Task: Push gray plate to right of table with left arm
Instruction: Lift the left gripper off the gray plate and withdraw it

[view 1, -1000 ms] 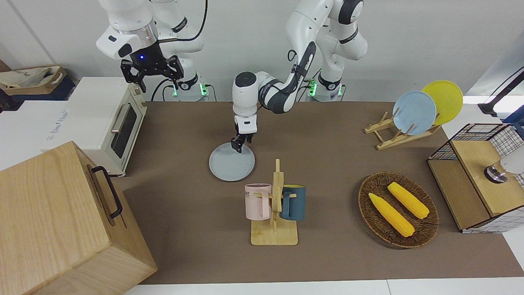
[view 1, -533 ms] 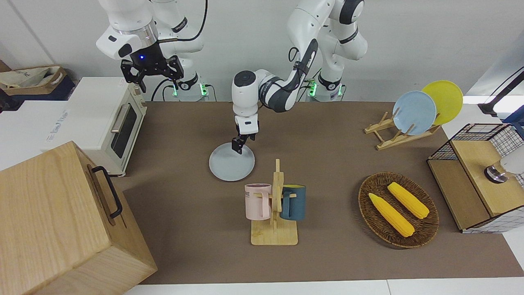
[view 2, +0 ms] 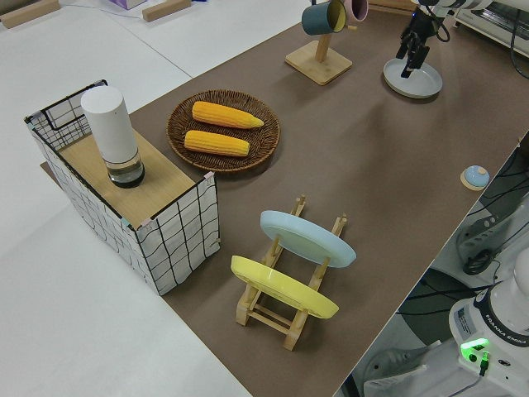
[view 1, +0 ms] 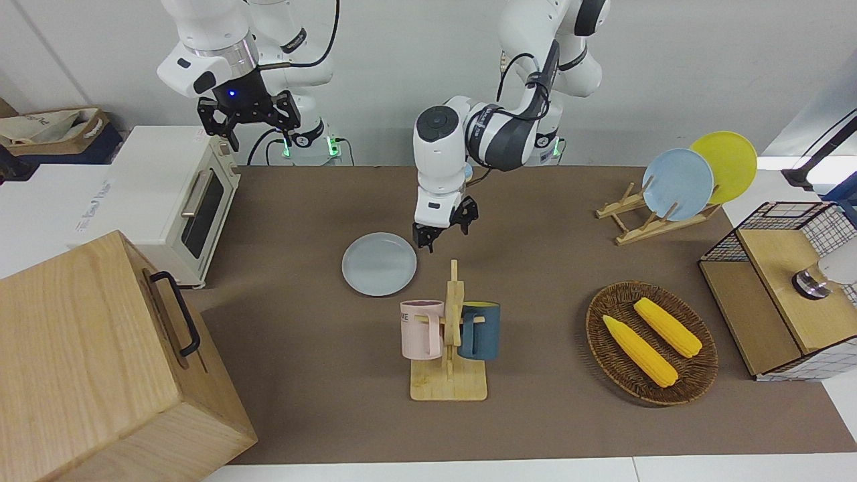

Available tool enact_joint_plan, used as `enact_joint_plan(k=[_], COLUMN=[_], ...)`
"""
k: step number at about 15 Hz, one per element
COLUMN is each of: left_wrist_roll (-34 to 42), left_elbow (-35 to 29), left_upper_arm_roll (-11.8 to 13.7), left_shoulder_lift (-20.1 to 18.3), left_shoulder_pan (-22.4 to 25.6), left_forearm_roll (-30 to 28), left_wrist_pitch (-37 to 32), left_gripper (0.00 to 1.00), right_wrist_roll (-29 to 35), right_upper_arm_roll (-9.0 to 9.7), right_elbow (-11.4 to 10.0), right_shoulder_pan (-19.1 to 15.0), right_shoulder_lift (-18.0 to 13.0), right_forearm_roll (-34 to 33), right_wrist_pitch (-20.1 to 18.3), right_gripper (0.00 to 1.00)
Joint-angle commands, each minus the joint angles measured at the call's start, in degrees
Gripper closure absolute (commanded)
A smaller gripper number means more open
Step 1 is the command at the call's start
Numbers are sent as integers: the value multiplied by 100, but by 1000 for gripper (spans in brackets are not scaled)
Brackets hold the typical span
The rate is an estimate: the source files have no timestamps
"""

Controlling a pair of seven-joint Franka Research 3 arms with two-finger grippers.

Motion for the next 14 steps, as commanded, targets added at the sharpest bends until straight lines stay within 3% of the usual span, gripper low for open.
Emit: enact_joint_plan(k=[1,14], left_wrist_roll=[909,3967], left_elbow=[259,523], left_upper_arm_roll=[-16,2], left_shoulder_lift=[-214,-1101], left_shoulder_pan=[393,1949], left_forearm_roll=[-244,-263], left_wrist_pitch=[-602,-1410], left_gripper=[9,11], right_wrist_roll=[5,5], right_upper_arm_roll=[86,86], right_elbow=[46,46], right_shoulder_pan=[-115,-115], right_shoulder_lift=[-17,-17], right_forearm_roll=[59,59], right_wrist_pitch=[-84,-84], right_gripper=[17,17])
